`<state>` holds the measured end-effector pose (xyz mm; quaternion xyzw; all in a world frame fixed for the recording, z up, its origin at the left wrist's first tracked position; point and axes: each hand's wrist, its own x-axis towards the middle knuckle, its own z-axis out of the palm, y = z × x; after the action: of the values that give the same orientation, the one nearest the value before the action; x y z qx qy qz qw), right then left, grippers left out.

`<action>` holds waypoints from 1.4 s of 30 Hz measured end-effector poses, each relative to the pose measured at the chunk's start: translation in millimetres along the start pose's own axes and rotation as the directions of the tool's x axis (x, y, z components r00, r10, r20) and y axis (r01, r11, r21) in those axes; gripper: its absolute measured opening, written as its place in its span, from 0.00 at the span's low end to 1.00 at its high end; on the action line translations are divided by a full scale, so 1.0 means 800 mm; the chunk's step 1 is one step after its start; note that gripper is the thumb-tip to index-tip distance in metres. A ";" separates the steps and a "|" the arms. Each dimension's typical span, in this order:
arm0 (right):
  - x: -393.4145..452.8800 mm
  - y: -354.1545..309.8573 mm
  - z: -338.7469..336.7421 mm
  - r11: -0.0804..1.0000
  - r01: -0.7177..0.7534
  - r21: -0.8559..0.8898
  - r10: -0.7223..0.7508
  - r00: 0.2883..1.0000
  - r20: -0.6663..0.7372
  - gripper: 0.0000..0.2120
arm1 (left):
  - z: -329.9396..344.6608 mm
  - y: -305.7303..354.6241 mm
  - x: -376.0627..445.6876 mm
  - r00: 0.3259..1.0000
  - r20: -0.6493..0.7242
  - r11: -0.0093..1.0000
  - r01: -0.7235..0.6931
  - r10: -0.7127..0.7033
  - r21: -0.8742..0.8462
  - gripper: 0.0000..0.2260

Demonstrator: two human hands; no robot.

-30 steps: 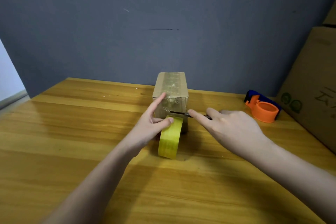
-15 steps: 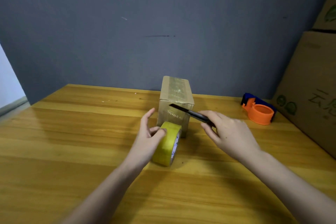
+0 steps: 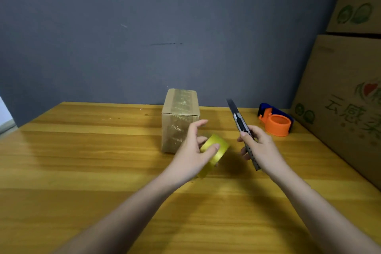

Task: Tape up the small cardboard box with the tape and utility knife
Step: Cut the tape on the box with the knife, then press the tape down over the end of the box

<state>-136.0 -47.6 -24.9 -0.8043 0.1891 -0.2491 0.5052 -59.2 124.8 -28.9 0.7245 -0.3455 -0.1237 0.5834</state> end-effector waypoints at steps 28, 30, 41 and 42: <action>-0.006 0.087 -0.030 0.534 -0.218 -0.817 0.126 0.976 -0.178 0.17 | 0.149 -0.045 0.075 0.921 0.185 0.211 -0.268 0.344 0.940 0.31; -0.008 0.087 -0.030 0.518 -0.204 -0.831 0.104 0.979 -0.176 0.17 | 0.150 -0.044 0.074 0.919 0.181 0.221 -0.269 0.350 0.937 0.31; 0.004 0.059 -0.041 0.587 -0.208 -0.782 0.081 0.977 -0.199 0.19 | 0.101 -0.026 0.054 0.810 0.296 0.275 -0.477 0.507 0.835 0.17; 0.006 0.053 -0.039 0.603 -0.156 -0.783 -0.006 0.980 -0.200 0.18 | 0.086 -0.021 0.052 0.760 0.303 0.247 -0.515 0.575 0.821 0.15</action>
<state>-152.6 -90.8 -50.9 -0.9098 0.3587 -0.1900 0.0863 -62.7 47.0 -55.2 0.7519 -0.5682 0.3007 0.1462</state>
